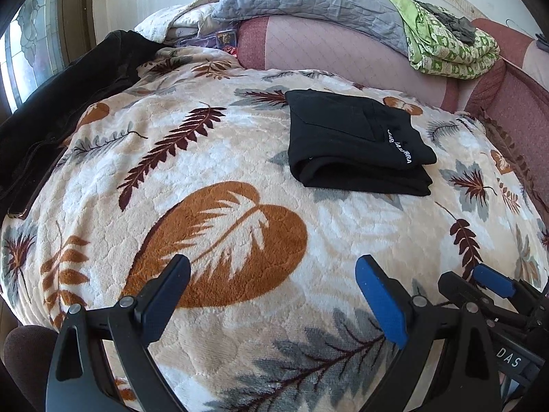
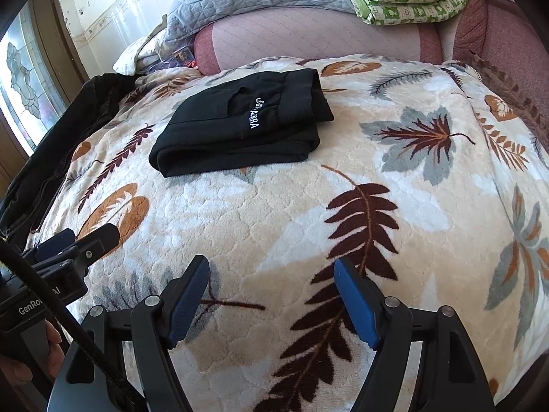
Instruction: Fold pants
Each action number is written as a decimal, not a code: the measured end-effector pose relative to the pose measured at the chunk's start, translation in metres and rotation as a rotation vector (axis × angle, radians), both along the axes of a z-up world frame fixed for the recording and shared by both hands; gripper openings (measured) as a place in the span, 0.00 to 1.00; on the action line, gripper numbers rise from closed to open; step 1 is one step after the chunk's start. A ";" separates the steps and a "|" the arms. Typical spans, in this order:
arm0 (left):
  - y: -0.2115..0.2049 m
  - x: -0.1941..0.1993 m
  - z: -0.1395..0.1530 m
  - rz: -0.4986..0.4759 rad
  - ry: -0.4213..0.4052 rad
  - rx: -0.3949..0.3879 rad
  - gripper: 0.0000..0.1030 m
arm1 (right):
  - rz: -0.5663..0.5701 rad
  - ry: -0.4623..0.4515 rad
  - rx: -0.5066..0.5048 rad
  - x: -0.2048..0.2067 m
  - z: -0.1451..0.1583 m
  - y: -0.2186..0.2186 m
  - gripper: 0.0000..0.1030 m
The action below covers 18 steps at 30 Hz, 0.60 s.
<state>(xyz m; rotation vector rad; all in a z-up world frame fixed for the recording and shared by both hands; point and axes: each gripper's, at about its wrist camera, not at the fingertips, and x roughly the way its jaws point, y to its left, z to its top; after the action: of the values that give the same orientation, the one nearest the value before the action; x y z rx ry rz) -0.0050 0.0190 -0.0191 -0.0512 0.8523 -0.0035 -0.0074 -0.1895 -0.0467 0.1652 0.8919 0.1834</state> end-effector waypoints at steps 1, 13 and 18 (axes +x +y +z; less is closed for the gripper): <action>0.000 -0.001 0.001 0.000 -0.004 0.000 0.94 | -0.002 -0.001 -0.001 0.000 0.000 0.000 0.78; -0.001 -0.020 0.027 0.017 -0.123 0.007 0.94 | 0.015 -0.041 -0.011 -0.010 0.013 0.007 0.79; 0.000 -0.037 0.045 0.060 -0.233 0.057 0.94 | 0.019 -0.061 0.004 -0.016 0.019 0.007 0.80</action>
<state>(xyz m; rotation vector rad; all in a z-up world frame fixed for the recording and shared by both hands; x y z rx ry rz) -0.0424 0.0187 0.0261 -0.0223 0.6172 0.0694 -0.0234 -0.1827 -0.0281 0.1535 0.8323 0.2071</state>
